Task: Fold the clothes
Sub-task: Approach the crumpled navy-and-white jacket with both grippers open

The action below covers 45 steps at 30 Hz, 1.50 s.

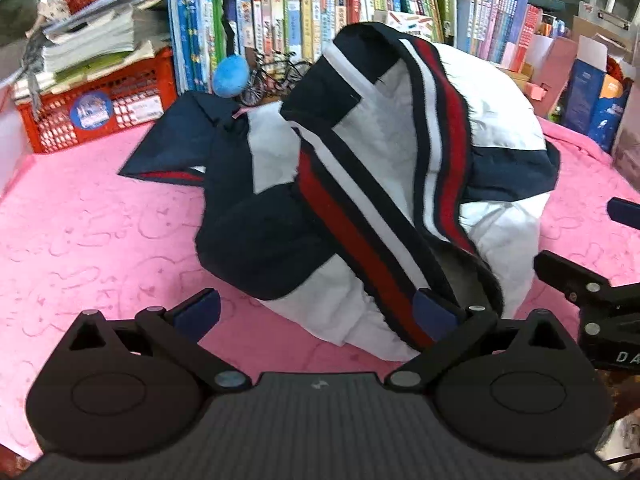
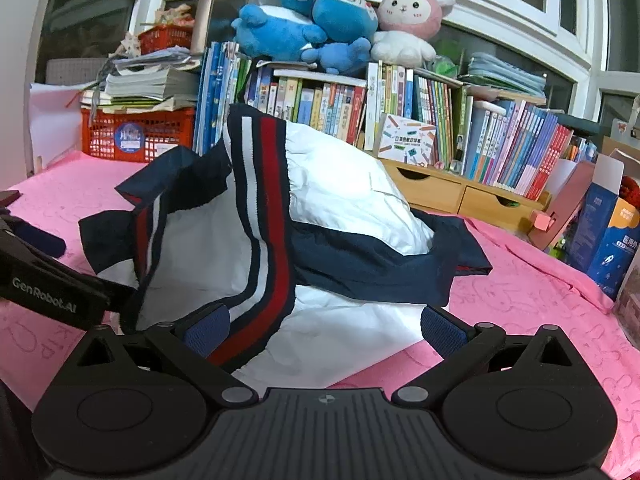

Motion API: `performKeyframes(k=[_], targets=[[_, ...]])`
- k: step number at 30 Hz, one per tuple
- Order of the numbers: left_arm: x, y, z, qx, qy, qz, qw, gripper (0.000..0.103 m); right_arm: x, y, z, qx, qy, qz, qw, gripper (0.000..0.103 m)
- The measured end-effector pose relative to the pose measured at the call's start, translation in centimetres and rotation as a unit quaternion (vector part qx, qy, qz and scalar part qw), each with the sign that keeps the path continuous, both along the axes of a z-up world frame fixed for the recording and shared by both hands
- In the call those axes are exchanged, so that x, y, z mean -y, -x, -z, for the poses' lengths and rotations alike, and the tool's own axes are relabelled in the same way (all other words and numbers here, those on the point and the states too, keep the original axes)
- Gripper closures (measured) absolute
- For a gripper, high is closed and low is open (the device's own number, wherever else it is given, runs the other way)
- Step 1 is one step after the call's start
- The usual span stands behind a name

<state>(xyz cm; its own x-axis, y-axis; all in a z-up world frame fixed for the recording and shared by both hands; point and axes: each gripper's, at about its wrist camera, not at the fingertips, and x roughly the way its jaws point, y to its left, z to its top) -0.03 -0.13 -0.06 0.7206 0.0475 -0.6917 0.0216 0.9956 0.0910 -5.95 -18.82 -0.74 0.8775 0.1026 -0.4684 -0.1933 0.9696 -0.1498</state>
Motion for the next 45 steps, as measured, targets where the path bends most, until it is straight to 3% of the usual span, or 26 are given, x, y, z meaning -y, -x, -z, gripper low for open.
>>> performKeyframes(k=[7, 11, 28, 45], targets=[[2.2, 0.5, 0.9, 0.002, 0.007, -0.007, 0.9999, 0.000, -0.1, 0.2, -0.2, 0.004, 0.003, 0.003, 1.000, 0.000], [1.4, 1.0, 0.9, -0.005, 0.027, -0.005, 0.9996, 0.000, -0.2, 0.0, -0.1, -0.002, -0.003, 0.000, 1.000, 0.000], [1.5, 1.0, 1.0, -0.014, -0.006, 0.012, 0.9998, 0.000, -0.1, 0.3, 0.2, -0.010, -0.003, 0.004, 1.000, 0.000], [0.9, 0.8, 1.4, -0.029, 0.016, 0.016, 0.9993, 0.000, 0.0, 0.2, 0.5, -0.018, 0.002, 0.003, 1.000, 0.000]])
